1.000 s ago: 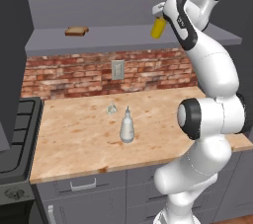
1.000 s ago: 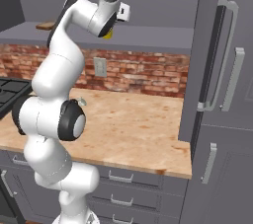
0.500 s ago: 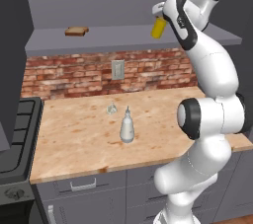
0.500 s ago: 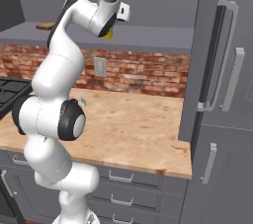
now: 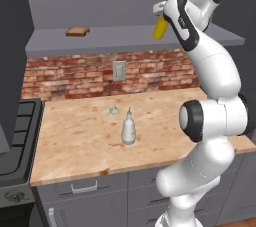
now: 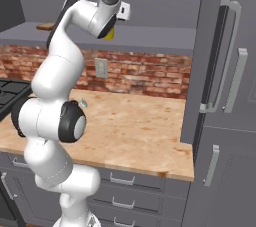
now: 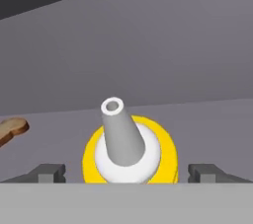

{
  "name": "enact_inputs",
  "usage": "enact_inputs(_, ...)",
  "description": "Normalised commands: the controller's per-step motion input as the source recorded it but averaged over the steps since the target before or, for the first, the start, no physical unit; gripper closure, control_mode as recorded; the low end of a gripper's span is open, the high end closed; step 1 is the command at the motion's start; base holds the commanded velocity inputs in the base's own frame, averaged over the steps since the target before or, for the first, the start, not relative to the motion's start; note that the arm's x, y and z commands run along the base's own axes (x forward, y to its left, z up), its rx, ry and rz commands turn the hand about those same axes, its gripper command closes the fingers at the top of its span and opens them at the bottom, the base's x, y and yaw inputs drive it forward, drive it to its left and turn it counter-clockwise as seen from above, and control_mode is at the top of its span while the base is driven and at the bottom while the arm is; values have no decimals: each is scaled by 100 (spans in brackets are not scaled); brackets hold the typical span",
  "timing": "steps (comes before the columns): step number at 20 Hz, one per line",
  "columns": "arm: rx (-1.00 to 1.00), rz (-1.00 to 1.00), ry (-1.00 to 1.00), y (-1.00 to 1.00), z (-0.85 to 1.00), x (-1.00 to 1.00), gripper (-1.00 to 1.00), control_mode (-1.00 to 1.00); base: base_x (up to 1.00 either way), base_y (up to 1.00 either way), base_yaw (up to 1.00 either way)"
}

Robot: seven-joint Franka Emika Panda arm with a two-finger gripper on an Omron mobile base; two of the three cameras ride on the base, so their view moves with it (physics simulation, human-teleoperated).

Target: Pick the mustard and oil and vinegar bottle from the counter and place them in the cabinet.

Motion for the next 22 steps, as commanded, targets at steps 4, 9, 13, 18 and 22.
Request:
enact_inputs(4,0,0,-15,6,-1,0,-100,-100,0,0,0)
enact_inputs(9,-2,0,-16,10,-22,0,-100,-100,0,0,0)
enact_inputs(13,-4,0,-13,12,-40,8,-100,-100,0,0,0)
enact_inputs(18,-1,0,-9,4,-11,0,-100,-100,0,0,0)
enact_inputs(22,0,0,-6,0,0,0,-100,-100,0,0,0)
